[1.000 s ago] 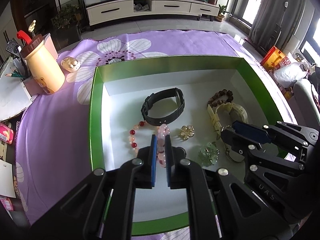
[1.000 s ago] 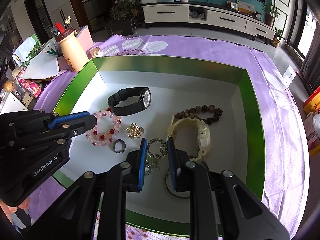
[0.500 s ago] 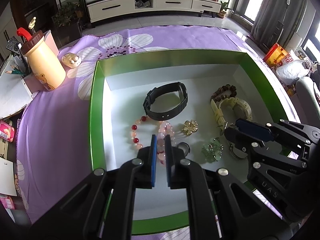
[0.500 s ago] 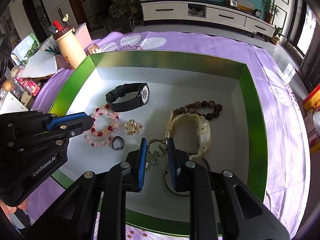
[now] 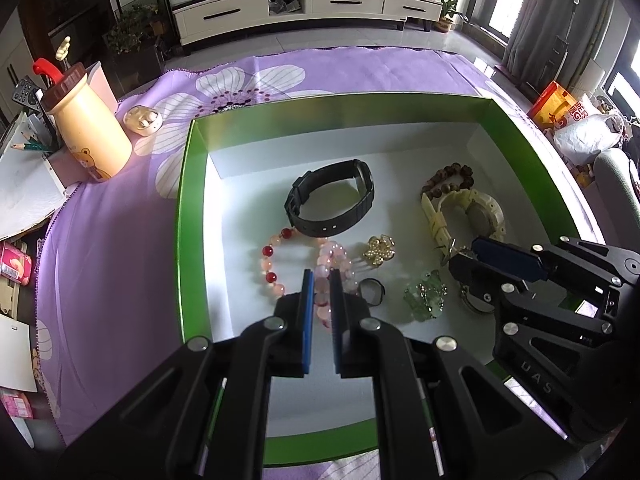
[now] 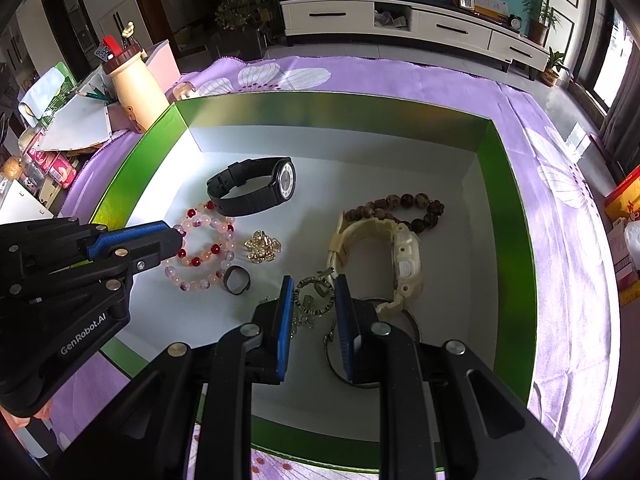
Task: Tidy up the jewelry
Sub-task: 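Hold the pink bracelet and silver ring on the box floor with both tools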
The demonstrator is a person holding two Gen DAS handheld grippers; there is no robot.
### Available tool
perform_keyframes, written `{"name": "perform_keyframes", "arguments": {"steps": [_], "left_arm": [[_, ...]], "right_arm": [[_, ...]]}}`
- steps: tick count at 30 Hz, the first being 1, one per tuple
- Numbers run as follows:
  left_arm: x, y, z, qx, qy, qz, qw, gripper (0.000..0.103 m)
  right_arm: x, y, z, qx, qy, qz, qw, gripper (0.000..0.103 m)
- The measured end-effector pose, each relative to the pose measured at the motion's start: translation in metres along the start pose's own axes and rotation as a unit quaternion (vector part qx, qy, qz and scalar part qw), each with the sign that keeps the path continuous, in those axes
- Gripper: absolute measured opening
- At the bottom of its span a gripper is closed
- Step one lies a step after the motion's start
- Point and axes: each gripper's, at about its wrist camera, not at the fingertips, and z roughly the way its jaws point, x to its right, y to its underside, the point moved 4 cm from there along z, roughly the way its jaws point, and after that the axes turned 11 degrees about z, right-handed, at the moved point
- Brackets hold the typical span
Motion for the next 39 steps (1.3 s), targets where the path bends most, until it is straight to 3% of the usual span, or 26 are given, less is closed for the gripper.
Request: {"name": "perform_keyframes", "arguments": {"steps": [39], "left_arm": [[0.0026,0.0047,0.0058,-0.015,-0.007,0.005,0.9998,0.008]], "right_arm": [[0.0034,0.0023,0.0019,-0.004,0.008,0.005,1.0,0.02]]}}
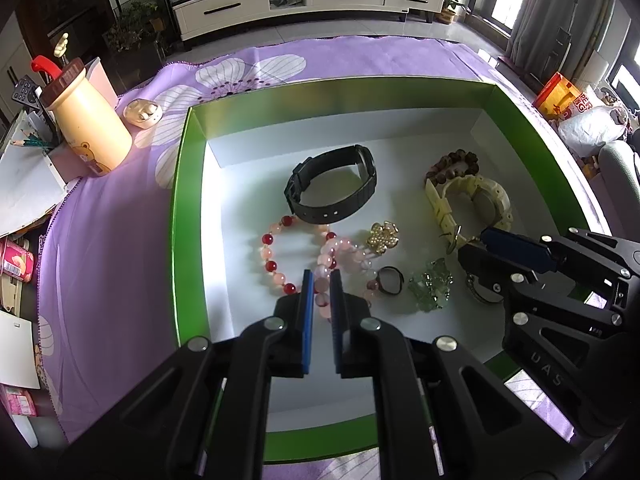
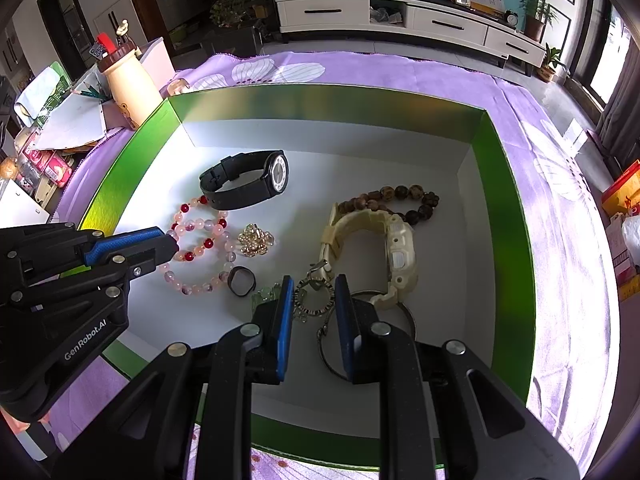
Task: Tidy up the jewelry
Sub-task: 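Hold the pink bracelet and silver ring on the box floor with both tools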
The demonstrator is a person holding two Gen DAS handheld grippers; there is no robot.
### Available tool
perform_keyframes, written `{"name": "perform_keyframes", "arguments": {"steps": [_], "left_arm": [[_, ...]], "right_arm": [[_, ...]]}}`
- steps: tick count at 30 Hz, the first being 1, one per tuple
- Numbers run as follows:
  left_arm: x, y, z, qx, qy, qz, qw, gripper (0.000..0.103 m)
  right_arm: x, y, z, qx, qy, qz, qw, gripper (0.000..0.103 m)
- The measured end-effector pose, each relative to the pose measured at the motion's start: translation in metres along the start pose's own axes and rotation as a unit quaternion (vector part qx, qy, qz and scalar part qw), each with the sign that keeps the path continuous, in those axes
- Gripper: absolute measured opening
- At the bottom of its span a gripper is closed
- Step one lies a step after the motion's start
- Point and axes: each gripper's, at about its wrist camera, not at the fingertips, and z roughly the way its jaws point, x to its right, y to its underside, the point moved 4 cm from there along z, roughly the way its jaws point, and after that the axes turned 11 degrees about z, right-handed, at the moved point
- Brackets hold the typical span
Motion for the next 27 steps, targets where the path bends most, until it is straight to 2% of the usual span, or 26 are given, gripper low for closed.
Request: {"name": "perform_keyframes", "arguments": {"steps": [27], "left_arm": [[0.0019,0.0015,-0.004,-0.002,0.0,0.001,1.0,0.008]], "right_arm": [[0.0015,0.0028,-0.0013,-0.003,0.002,0.002,1.0,0.02]]}}
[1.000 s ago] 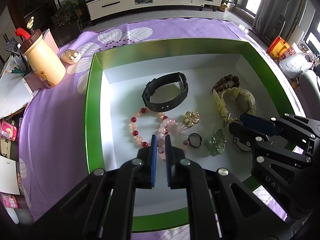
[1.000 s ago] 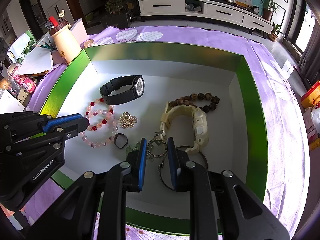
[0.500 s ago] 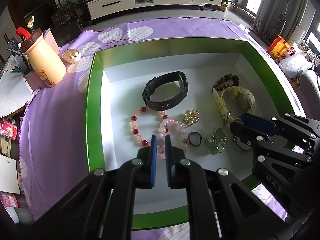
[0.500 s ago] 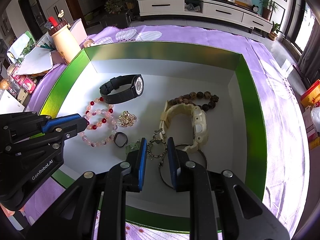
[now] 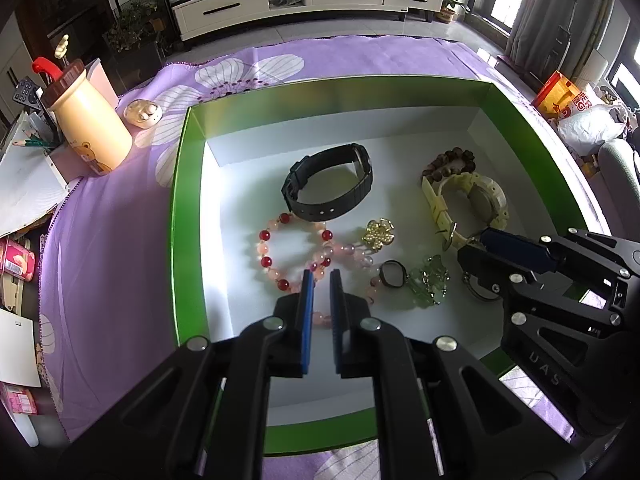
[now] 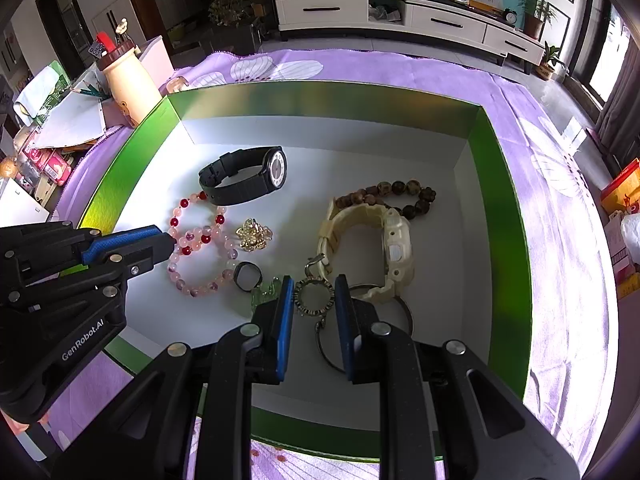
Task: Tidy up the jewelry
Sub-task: 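Hold the pink bracelet and silver ring on the box floor with both tools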
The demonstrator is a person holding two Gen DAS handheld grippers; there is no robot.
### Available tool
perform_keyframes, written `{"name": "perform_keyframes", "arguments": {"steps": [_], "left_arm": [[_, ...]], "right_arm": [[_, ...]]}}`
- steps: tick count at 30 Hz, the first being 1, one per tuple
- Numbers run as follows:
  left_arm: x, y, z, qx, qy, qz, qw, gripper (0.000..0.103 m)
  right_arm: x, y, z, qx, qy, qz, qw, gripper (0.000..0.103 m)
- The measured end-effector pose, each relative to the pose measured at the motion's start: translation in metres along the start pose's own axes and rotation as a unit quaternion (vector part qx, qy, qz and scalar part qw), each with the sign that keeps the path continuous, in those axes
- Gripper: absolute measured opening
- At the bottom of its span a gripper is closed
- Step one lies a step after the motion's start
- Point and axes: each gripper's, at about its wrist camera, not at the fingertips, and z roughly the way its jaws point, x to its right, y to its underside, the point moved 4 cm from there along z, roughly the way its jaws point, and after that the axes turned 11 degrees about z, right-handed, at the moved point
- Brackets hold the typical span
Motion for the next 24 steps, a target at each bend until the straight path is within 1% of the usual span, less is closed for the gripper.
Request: {"name": "perform_keyframes", "arguments": {"steps": [24], "left_arm": [[0.0019,-0.0021,-0.0045,0.005,0.0,0.002,1.0,0.008]], "right_arm": [[0.0025,-0.0023,-0.0069,0.003,0.007,0.004,1.0,0.021]]}}
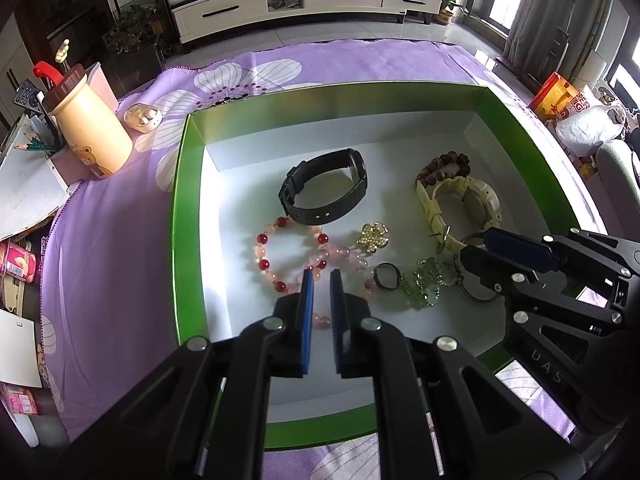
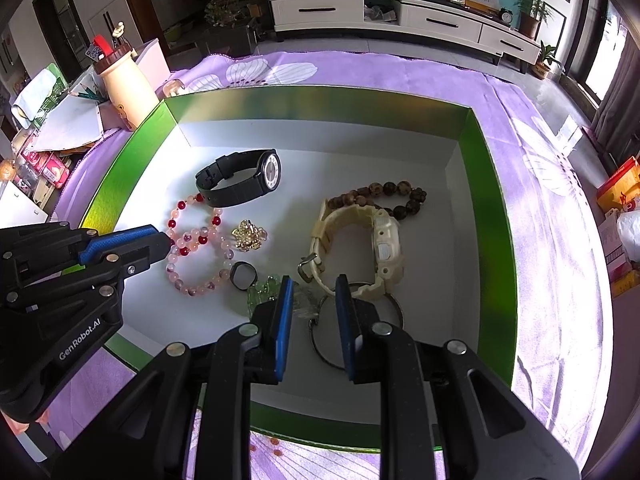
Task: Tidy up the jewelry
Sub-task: 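Hold the pink bracelet and silver ring on the box floor with both tools, then open both tools to release the bracelet and ring in the box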
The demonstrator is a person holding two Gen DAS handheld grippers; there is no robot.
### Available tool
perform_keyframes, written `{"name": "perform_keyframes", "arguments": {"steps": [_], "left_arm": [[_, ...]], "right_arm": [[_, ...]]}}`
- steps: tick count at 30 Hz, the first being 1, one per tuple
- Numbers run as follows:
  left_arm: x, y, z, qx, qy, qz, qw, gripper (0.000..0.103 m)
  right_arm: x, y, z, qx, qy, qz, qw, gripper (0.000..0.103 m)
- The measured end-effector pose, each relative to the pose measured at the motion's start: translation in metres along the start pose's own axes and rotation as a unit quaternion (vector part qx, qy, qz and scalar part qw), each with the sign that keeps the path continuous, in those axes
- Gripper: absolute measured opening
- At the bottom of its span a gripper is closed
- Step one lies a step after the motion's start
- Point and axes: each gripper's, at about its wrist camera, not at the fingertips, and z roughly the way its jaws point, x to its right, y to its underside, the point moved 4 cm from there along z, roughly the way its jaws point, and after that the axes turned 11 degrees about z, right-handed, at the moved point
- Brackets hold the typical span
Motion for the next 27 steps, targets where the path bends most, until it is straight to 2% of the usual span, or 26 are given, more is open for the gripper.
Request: {"name": "perform_keyframes", "arguments": {"steps": [8,16,18,23,25,27], "left_arm": [[0.002,-0.001,-0.002,0.002,-0.002,0.002,1.0,0.011],[0.003,-0.006,-0.016,0.021,-0.01,0.003,0.9997,0.029],[0.003,-0.007,-0.02,0.026,-0.012,0.002,0.9996,0.035],[0.003,-0.006,-0.028,0.035,-0.018,0.001,0.9992,0.047],[0.002,-0.005,-0.031,0.037,-0.02,0.0,0.9991,0.054],[0.0,-0.004,-0.034,0.04,-0.023,-0.002,0.9989,0.061]], "right_arm": [[0.002,-0.001,-0.003,0.003,0.0,0.004,1.0,0.021],[0.004,-0.003,-0.017,0.014,0.004,0.005,1.0,0.023],[0.006,-0.003,-0.02,0.017,0.006,0.005,1.0,0.032],[0.008,-0.005,-0.03,0.027,0.012,0.008,1.0,0.033],[0.008,-0.005,-0.033,0.029,0.013,0.008,0.999,0.039],[0.009,-0.004,-0.036,0.034,0.017,0.01,0.999,0.05]]}}
